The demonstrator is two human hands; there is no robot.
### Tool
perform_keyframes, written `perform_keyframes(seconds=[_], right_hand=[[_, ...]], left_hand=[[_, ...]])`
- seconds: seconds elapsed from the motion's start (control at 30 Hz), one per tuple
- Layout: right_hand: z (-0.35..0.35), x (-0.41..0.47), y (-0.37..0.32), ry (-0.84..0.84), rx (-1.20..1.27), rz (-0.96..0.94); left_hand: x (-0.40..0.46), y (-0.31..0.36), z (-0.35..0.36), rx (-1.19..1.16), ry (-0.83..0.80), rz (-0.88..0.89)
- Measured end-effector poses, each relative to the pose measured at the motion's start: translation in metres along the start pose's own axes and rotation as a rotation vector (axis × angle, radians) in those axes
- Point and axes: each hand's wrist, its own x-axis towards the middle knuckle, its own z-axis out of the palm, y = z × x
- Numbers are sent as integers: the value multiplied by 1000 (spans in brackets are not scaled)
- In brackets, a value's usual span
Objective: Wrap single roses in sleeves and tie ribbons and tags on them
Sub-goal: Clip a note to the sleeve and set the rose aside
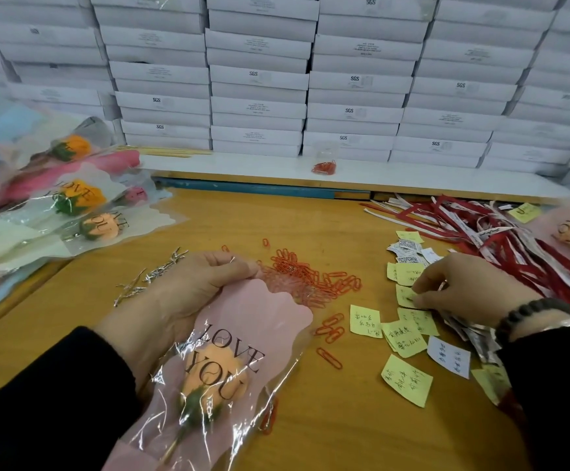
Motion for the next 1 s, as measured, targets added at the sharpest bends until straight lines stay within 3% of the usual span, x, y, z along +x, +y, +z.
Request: perform_keyframes(seconds=[0.23, 0.37, 0.43, 0.53, 0.6, 0.73, 1.0], right_hand=[[0, 1, -1, 98, -26, 9], [3, -2, -4, 445, 102, -57], [3, -2, -13, 520, 340, -67], [7, -7, -38, 292, 990, -51], [11, -11, -58, 118, 1217, -73], [21, -13, -92, -63, 1329, -179], [25, -15, -130, -90, 1339, -298]], left_hand=[[-1, 1, 1, -15, -12, 2], [-2, 2, 2, -23, -13, 2], [-2, 1, 1, -20, -8, 2], [-1, 1, 0, -8, -1, 5], [-1, 0, 2, -1, -2, 3], [-1, 0, 3, -8, -4, -1], [-1, -1, 3, 0, -16, 42]])
